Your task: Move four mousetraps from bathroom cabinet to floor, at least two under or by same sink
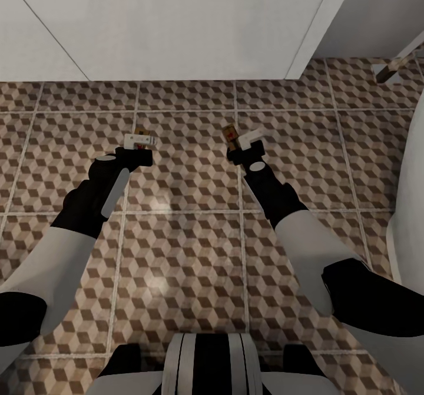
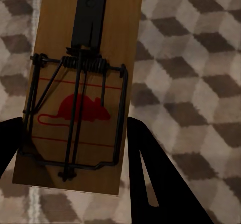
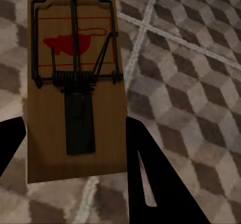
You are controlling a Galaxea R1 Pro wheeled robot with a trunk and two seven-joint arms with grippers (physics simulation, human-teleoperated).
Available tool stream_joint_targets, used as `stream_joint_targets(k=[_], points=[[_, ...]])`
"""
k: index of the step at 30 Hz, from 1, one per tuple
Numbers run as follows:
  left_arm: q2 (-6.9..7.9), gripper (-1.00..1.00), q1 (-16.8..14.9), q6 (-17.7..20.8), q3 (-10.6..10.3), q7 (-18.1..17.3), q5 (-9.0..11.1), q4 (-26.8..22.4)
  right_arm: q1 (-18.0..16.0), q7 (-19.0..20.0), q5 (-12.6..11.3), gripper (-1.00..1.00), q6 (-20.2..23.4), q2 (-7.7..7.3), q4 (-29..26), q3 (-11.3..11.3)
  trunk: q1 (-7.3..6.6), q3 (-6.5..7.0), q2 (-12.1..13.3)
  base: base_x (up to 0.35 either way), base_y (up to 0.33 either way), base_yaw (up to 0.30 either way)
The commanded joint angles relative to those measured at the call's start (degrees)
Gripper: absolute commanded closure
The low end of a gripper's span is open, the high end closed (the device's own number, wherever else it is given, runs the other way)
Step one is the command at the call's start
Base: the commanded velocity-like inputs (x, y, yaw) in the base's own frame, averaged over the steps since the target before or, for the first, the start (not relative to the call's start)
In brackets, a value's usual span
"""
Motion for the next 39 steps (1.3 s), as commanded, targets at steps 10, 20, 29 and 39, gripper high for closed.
stream_joint_targets(k=[10,20,29,39], points=[[0.08,1.0,-0.03,0.23,-0.22,0.51,0.42,0.04,-0.02,1.47,0.52,1.0,0.53,0.0,0.21,0.24,0.0,-0.03,-0.01,0.106,0.0,0.0],[0.09,1.0,-0.03,0.23,-0.22,0.51,0.42,0.05,-0.02,1.53,0.52,1.0,0.53,0.0,0.35,0.24,0.0,-0.03,-0.01,0.152,0.0,0.0],[0.15,1.0,-0.03,0.23,-0.22,0.51,0.42,0.12,-0.02,1.6,0.52,1.0,0.53,0.0,2.58,0.24,0.0,-0.03,-0.01,0.096,0.0,0.0],[0.03,1.0,-0.02,0.2,-0.22,0.43,0.54,1.02,-0.06,2.83,0.43,1.0,0.53,0.0,4.81,0.24,0.0,-0.03,-0.01,0.048,0.0,0.0]])
